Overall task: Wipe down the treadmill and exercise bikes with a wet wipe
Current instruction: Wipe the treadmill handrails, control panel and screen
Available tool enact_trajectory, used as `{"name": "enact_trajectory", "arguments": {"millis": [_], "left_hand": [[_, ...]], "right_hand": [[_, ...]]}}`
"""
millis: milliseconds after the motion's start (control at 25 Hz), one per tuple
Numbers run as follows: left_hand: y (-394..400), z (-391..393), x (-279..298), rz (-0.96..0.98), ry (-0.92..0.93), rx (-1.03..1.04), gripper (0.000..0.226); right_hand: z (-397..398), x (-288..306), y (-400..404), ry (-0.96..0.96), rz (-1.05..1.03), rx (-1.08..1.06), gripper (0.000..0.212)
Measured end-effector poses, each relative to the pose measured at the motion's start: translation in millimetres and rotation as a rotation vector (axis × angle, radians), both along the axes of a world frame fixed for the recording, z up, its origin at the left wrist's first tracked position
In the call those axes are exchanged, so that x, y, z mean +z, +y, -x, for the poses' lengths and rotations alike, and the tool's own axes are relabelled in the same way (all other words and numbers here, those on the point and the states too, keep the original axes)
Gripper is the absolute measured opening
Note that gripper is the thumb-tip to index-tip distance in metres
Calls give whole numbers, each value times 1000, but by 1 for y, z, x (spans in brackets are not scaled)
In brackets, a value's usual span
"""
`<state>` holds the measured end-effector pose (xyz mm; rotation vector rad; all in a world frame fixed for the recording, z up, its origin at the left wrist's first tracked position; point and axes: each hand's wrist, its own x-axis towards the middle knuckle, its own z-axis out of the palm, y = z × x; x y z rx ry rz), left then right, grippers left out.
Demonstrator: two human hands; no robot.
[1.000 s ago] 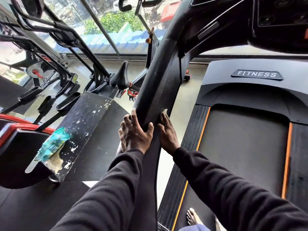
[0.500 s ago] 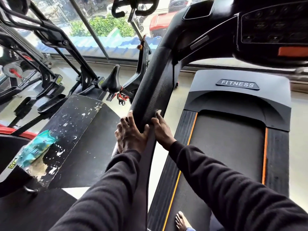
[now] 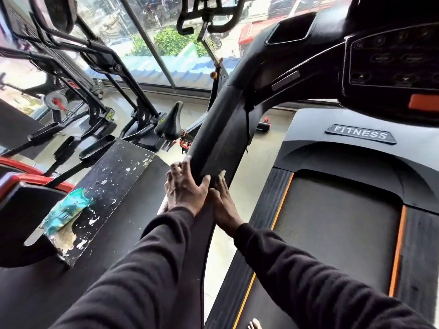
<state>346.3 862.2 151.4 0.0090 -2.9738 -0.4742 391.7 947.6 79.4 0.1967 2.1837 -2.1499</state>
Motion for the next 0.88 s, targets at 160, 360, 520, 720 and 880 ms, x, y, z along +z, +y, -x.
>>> {"name": "enact_trajectory", "arguments": {"millis": [160, 360, 520, 720, 880], "left_hand": [[21, 13, -8, 182, 3, 42, 75], [23, 14, -15, 249, 75, 32, 74], [24, 18, -15, 223, 38, 56, 74], [24, 17, -14, 244, 48, 57, 74], [24, 19, -15, 252, 44, 72, 75]], "right_hand": [[6, -2, 12, 40, 13, 10, 64], [20, -12, 19, -60, 29, -15, 73], [28, -3, 19, 149, -28, -70, 68], [38, -2, 27, 13, 22, -92, 65], [43, -6, 24, 81, 3, -92, 68]]}}
